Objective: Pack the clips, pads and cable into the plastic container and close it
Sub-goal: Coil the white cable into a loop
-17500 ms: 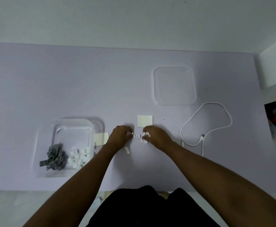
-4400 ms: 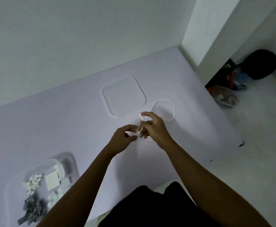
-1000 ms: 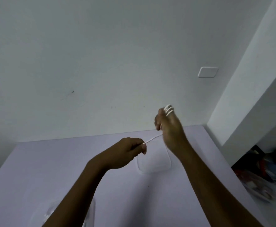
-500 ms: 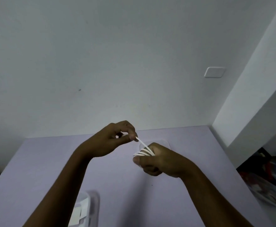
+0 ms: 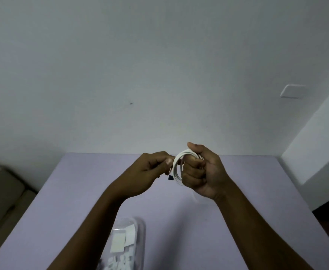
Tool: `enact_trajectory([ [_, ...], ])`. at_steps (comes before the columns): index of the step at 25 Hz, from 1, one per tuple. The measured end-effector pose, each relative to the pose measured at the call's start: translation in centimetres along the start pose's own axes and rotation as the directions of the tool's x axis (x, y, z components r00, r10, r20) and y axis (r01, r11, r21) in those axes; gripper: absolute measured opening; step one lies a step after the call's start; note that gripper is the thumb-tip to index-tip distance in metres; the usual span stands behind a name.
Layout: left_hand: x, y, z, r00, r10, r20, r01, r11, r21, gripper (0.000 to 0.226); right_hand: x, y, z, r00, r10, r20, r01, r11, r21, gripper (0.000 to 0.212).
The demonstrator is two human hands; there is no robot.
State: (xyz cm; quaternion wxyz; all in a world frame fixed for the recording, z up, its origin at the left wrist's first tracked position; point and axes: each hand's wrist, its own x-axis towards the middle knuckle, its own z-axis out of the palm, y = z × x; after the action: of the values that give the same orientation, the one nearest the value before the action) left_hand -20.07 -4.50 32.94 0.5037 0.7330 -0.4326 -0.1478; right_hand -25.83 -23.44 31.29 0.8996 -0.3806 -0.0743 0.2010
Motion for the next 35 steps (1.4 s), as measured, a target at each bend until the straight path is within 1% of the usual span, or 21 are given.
enact_trajectory([
  [2, -1.5, 0.0, -2.1, 1.0, -0.03, -0.009, 0.029, 0.999, -0.033, 0.029, 2.0, 0.9, 1.6, 1.0, 0.007, -0.003, -0.007, 1.0, 0.003, 0.05],
  [6, -4.0, -0.5, -5.8, 0.999, -0.024, -0.032, 0.023, 0.998, -0.052, 0.014, 5.6, 2.7, 4.7, 0.999, 0.02, 0.048, -0.017, 0.999, -0.05, 0.052],
  [8, -4.9, -1.2, -7.1, 0.998, -0.011, -0.058, 0.011, 1.0, -0.006, 0.015, 6.9, 3.1, 6.0, 1.0, 0.016, 0.015, -0.014, 0.989, -0.15, 0.053],
  [10, -6.0, -2.1, -8.4, 0.997, -0.01, -0.082, 0.012, 1.0, 0.027, 0.017, 8.2, 3.2, 7.5, 1.0, -0.01, -0.025, 0.003, 0.957, -0.291, 0.054],
  [12, -6.7, -2.9, -9.4, 0.994, -0.008, -0.105, 0.01, 1.0, 0.021, 0.018, 9.1, 3.4, 8.9, 0.995, -0.073, -0.069, 0.035, 0.896, -0.443, 0.054],
  [14, -7.0, -3.3, -10.4, 0.992, 0.009, -0.124, -0.007, 1.0, 0.017, 0.02, 9.8, 4.0, 10.0, 0.98, -0.169, -0.109, 0.076, 0.814, -0.576, 0.052],
  [16, -7.2, -3.8, -11.7, 0.991, 0.05, -0.125, -0.044, 0.998, 0.054, 0.021, 10.6, 4.9, 11.0, 0.945, -0.287, -0.158, 0.124, 0.76, -0.638, 0.047],
  [17, -7.4, -4.0, -12.2, 0.989, 0.07, -0.129, -0.061, 0.995, 0.077, 0.021, 10.7, 5.4, 11.2, 0.906, -0.382, -0.183, 0.168, 0.72, -0.673, 0.043],
  [18, -7.6, -4.1, -12.8, 0.987, 0.086, -0.138, -0.073, 0.993, 0.093, 0.02, 10.8, 5.8, 11.1, 0.839, -0.507, -0.199, 0.218, 0.647, -0.73, 0.037],
  [19, -7.7, -4.2, -13.1, 0.984, 0.102, -0.145, -0.088, 0.991, 0.103, 0.018, 10.7, 6.1, 10.9, 0.753, -0.628, -0.195, 0.25, 0.548, -0.798, 0.031],
  [20, -7.7, -4.1, -13.4, 0.982, 0.121, -0.145, -0.105, 0.988, 0.115, 0.017, 10.6, 6.2, 10.7, 0.685, -0.707, -0.178, 0.25, 0.457, -0.853, 0.026],
  [21, -7.5, -4.0, -13.6, 0.981, 0.135, -0.14, -0.116, 0.984, 0.134, 0.017, 10.5, 6.4, 10.5, 0.653, -0.737, -0.172, 0.216, 0.399, -0.891, 0.022],
  [23, -7.1, -4.0, -14.2, 0.981, 0.136, -0.14, -0.111, 0.978, 0.176, 0.018, 10.5, 6.8, 10.2, 0.648, -0.743, -0.169, 0.102, 0.304, -0.947, 0.019],
  [24, -6.9, -4.2, -14.6, 0.982, 0.124, -0.145, -0.097, 0.978, 0.186, 0.019, 10.6, 7.1, 10.1, 0.632, -0.759, -0.158, 0.038, 0.234, -0.971, 0.017],
  [25, -7.0, -4.4, -15.1, 0.984, 0.104, -0.144, -0.076, 0.979, 0.187, 0.019, 10.6, 7.4, 9.9, 0.603, -0.786, -0.136, -0.014, 0.16, -0.987, 0.015],
  [26, -7.2, -4.7, -15.5, 0.988, 0.077, -0.134, -0.051, 0.981, 0.187, 0.018, 10.5, 7.6, 9.7, 0.569, -0.815, -0.113, -0.04, 0.11, -0.993, 0.013],
  [27, -7.5, -4.9, -15.8, 0.992, 0.051, -0.119, -0.028, 0.982, 0.186, 0.018, 10.4, 7.8, 9.6, 0.536, -0.837, -0.106, -0.044, 0.098, -0.994, 0.012],
  [28, -7.7, -5.1, -16.0, 0.994, 0.028, -0.105, -0.009, 0.983, 0.182, 0.017, 10.3, 8.1, 9.5, 0.518, -0.847, -0.121, -0.035, 0.121, -0.992, 0.011],
  [29, -8.0, -5.3, -16.0, 0.996, 0.007, -0.094, 0.009, 0.985, 0.172, 0.016, 10.2, 8.4, 9.5, 0.516, -0.844, -0.146, -0.029, 0.153, -0.988, 0.011],
  [32, -8.5, -5.6, -15.6, 0.996, -0.032, -0.084, 0.045, 0.986, 0.159, 0.016, 10.3, 9.1, 9.7, 0.565, -0.795, -0.219, -0.039, 0.24, -0.97, 0.01],
  [35, -8.8, -5.9, -15.6, 0.995, -0.053, -0.083, 0.065, 0.988, 0.142, 0.017, 10.3, 8.9, 9.5, 0.651, -0.699, -0.297, -0.026, 0.37, -0.929, 0.006],
])
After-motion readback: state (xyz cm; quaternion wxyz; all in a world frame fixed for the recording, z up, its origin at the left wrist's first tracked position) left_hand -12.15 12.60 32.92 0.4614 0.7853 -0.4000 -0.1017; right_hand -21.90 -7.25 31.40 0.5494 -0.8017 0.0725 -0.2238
